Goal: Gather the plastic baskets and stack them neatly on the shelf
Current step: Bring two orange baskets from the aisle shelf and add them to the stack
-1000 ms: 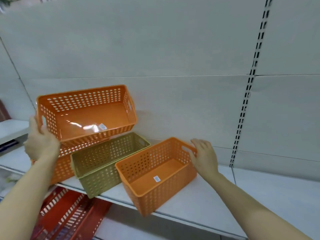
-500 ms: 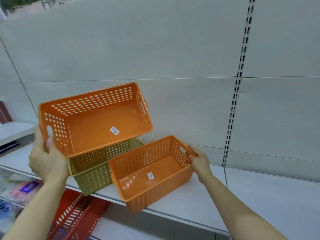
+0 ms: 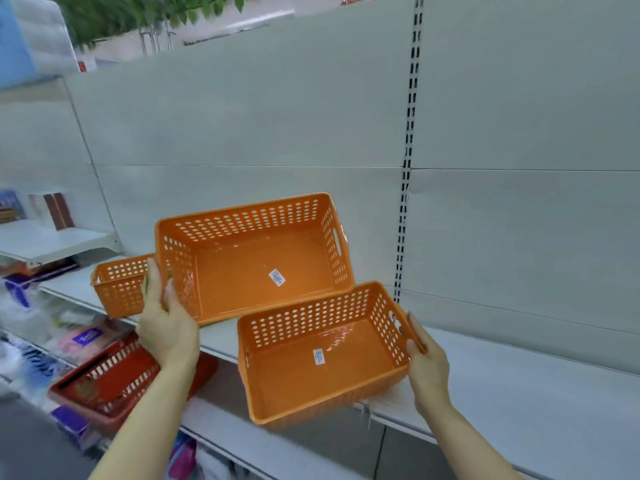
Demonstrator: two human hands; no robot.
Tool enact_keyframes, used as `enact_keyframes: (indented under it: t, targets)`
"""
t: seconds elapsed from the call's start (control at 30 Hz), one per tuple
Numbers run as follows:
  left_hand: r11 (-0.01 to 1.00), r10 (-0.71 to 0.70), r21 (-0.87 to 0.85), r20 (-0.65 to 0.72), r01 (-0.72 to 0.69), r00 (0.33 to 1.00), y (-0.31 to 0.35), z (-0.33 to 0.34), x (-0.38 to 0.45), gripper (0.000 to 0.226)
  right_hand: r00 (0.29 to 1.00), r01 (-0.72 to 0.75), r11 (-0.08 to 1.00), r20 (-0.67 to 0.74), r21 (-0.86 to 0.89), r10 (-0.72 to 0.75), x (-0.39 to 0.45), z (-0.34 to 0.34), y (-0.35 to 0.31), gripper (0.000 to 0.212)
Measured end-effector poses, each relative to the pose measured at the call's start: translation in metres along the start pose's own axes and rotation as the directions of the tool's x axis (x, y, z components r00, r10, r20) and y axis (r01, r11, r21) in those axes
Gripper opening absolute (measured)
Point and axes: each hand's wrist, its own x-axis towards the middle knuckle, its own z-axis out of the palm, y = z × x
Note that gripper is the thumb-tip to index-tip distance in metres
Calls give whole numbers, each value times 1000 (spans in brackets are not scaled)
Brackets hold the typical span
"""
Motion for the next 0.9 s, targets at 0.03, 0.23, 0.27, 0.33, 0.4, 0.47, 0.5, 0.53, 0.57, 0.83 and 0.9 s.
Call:
enact_keyframes:
  t: [0.03, 0.23, 0.27, 0.33, 0.4, 0.47, 0.5, 0.53, 0.57, 0.83, 0.9]
  targets:
    - [999, 4, 34, 14, -5, 1000, 12, -1, -19, 46, 1000, 17, 1000, -5, 14, -17, -6, -15, 0, 39]
    - [1000, -21, 0, 23, 21, 1000, 35, 6, -84, 46, 998, -14, 1000, -61, 17, 15, -36, -86, -10, 39]
    - [1000, -28, -8, 28, 28, 999, 43, 5, -96, 46, 998, -2, 1000, -69, 30, 4, -42, -98, -12, 39]
    - [998, -27, -57, 39, 29, 999, 56, 3, -113, 46, 995, 16, 999, -99, 43, -12, -52, -118, -12, 40]
    - [997, -22, -70, 63, 26, 998, 72, 4, -130, 46, 991, 7, 998, -133, 65, 2, -62, -139, -14, 40]
    - [996, -24, -88, 81, 31, 996, 84, 8, -143, 47, 985, -6, 996, -172, 86, 20, -73, -161, -18, 40]
    - [993, -31, -110, 103, 43, 994, 92, 10, -151, 47, 981, -9, 995, -190, 100, 28, -78, -174, -19, 40]
    - [991, -28, -127, 112, 42, 993, 99, 11, -159, 47, 978, -3, 994, -206, 111, 26, -84, -187, -22, 40]
    - [989, -20, -141, 122, 37, 992, 107, 12, -167, 47, 975, 13, 994, -224, 112, 12, -90, -201, -25, 40]
    - [982, 37, -191, 237, 9, 971, 172, -5, -262, 46, 925, 129, 987, -369, 95, -85, -163, -311, -36, 42]
    - [979, 41, -203, 261, 14, 964, 188, -10, -285, 46, 906, 141, 987, -413, 80, -96, -178, -337, -40, 43]
